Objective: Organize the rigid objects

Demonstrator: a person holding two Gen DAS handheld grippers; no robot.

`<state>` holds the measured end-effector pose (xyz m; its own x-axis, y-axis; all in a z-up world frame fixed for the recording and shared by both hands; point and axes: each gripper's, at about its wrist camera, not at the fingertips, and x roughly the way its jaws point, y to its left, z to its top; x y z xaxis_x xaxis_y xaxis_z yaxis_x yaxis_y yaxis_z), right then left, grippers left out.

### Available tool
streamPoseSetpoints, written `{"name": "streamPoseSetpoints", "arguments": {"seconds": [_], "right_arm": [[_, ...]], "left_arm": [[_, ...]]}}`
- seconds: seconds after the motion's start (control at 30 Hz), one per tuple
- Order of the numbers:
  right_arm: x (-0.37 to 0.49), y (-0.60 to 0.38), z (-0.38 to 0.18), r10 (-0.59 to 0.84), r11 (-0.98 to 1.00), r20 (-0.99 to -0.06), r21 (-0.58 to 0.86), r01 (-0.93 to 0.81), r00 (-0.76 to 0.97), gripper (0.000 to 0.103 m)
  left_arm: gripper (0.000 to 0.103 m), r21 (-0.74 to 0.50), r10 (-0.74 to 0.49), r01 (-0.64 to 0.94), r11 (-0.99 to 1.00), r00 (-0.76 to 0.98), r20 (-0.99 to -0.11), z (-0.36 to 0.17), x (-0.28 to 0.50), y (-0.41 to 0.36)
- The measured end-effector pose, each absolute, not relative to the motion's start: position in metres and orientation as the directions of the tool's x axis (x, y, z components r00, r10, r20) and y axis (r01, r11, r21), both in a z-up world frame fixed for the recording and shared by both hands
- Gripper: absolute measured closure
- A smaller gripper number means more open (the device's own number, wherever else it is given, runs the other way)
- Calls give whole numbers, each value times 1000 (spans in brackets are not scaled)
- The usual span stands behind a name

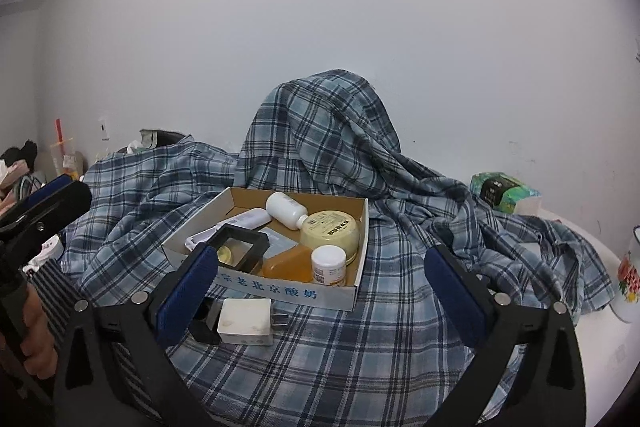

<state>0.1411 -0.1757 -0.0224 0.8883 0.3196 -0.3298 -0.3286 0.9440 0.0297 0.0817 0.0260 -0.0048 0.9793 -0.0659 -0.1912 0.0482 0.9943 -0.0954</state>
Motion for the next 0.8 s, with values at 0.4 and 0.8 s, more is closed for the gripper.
{"name": "streamPoseSetpoints", "arguments": {"seconds": [0.4, 0.8], "right_arm": [[135, -177, -21, 321, 944, -300, 24, -329, 898, 0], [134, -178, -21, 325, 943, -293, 25, -332, 899, 0]], "left_arm": [[0, -103, -76, 54, 993, 973, -219, -5, 85, 26], [0, -115, -66, 41, 992, 972, -223, -6, 86, 28]]}}
